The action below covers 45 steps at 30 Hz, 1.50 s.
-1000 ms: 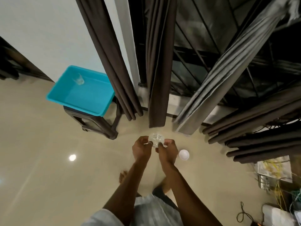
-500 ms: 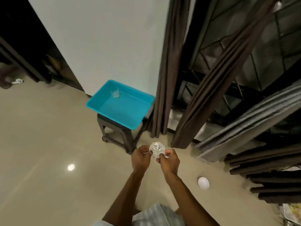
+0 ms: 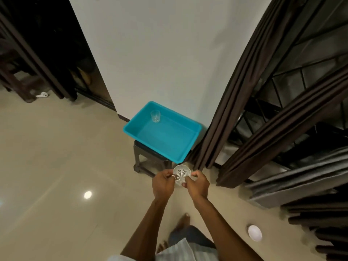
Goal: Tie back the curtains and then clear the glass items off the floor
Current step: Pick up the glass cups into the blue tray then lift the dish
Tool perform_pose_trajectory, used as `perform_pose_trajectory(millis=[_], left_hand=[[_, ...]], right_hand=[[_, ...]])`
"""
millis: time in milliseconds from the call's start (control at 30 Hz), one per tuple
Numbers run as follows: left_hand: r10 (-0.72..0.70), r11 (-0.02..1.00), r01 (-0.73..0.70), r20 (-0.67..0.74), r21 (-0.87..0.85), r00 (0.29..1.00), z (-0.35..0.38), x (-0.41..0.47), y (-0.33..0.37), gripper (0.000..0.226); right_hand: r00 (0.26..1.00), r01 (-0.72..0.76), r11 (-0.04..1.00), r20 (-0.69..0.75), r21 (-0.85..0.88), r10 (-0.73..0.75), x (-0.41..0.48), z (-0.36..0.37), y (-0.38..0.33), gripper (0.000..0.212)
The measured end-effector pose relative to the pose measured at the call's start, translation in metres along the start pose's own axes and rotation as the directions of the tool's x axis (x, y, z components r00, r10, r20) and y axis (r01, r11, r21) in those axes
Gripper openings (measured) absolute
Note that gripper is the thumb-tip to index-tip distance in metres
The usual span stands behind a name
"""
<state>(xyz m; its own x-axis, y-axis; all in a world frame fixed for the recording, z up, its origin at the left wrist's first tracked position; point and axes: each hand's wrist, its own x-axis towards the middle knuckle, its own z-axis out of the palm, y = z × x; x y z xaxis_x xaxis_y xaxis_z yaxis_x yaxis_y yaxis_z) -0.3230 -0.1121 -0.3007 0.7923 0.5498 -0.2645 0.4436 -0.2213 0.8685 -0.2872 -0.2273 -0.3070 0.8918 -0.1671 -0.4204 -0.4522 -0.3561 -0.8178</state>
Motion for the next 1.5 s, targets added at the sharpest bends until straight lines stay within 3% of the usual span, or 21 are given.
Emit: perform_pose_trajectory(millis=[267, 433, 633, 1000, 1267, 1500], left_hand=[[-0.020, 0.993, 0.021, -0.011, 0.116, 1.000, -0.014, 0.100, 0.031, 0.015], [-0.045, 0.994, 0.049, -0.037, 0.100, 0.998, -0.005, 0.145, 0.046, 0.012], [0.062, 0.969, -0.078, 0.075, 0.236, 0.995, 0.014, 0.183, 0.062, 0.013], [0.101, 0.935, -0.170, 0.225, 0.311, 0.969, -0.016, 0.293, 0.064, 0.008], [0.017, 0.947, -0.097, 0.254, 0.305, 0.967, -0.019, 0.386, 0.046, 0.012], [-0.096, 0.925, -0.060, 0.383, 0.375, 0.919, 0.014, 0.466, 0.031, 0.018]], right_hand=[[0.996, 0.032, 0.999, 0.081, 0.008, -0.033, 0.082, 0.054, -0.056, 0.020], [0.994, 0.056, 0.998, 0.088, 0.022, -0.058, 0.113, 0.064, -0.084, 0.015], [1.000, -0.001, 0.997, -0.015, 0.073, 0.002, 0.144, 0.066, -0.090, 0.024], [0.988, -0.073, 0.997, -0.131, 0.028, 0.076, 0.189, 0.151, -0.131, 0.007], [0.969, -0.179, 0.983, -0.177, -0.027, 0.172, 0.243, 0.215, -0.160, 0.008], [0.928, -0.271, 0.950, -0.220, 0.153, 0.300, 0.312, 0.255, -0.138, 0.013]])
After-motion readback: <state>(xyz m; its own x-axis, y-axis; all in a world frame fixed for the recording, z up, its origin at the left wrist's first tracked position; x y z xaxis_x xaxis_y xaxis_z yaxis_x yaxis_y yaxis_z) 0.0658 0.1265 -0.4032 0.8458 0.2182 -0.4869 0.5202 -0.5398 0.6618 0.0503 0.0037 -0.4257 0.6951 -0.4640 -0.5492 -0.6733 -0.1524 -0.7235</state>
